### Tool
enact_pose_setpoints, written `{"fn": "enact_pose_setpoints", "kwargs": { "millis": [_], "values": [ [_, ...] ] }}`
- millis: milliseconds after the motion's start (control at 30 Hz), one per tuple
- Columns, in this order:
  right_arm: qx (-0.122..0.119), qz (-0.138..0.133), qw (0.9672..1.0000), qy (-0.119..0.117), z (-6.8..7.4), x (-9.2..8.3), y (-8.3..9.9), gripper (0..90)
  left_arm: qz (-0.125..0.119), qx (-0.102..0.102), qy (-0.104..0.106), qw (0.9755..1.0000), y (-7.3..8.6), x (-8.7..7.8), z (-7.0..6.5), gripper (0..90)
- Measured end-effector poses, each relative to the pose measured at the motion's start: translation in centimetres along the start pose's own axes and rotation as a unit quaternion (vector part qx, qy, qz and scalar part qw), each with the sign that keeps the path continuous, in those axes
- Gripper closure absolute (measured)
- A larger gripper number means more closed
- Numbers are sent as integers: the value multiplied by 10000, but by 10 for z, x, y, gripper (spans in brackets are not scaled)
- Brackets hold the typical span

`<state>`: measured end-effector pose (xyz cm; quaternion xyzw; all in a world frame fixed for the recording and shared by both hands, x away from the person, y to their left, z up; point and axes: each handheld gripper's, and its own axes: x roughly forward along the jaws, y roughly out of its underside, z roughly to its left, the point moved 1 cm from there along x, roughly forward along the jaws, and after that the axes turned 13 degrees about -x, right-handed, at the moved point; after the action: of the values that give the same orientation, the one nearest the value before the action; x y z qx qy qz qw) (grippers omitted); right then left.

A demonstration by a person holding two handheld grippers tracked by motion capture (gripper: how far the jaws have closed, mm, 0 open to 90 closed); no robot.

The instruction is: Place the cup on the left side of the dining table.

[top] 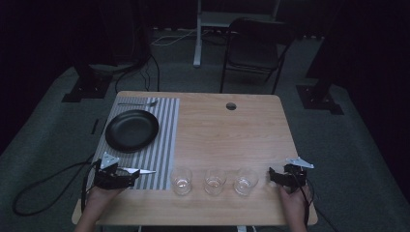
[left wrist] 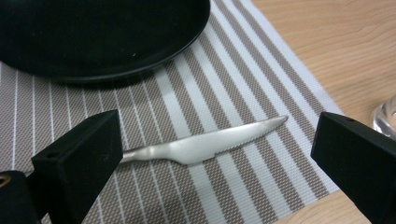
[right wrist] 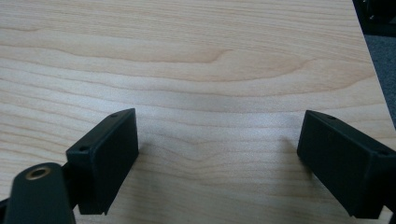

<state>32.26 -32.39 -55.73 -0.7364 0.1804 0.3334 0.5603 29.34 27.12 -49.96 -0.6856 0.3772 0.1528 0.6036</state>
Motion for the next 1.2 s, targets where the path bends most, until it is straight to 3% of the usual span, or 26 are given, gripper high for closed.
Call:
{"fn": "enact_pose_setpoints", "kwargs": {
  "millis": [67, 533, 800, 933, 1033, 1200],
  "values": [
    [-2, 0, 10000, 0, 0, 0, 0, 121, 0, 59, 124, 9999, -2, 0, -3, 27],
    [-7, -3, 10000, 1, 0, 0, 0, 121, -21, 390, 294, 9988, -20, 3, -24, 27],
    [-9, -4, 10000, 1, 0, 0, 0, 121, -40, 693, 593, 9958, -33, 5, -45, 27],
    [-9, -4, 10000, 1, 0, 0, 0, 121, -14, 757, 617, 9952, -36, 8, -52, 27],
    [-9, -5, 10000, 1, 0, 0, 0, 121, 12, 925, 681, 9934, -41, 11, -63, 27],
    [-9, -5, 10000, 1, 0, 0, 0, 121, 9, 1023, 788, 9916, -49, 15, -73, 27]
  ]
}}
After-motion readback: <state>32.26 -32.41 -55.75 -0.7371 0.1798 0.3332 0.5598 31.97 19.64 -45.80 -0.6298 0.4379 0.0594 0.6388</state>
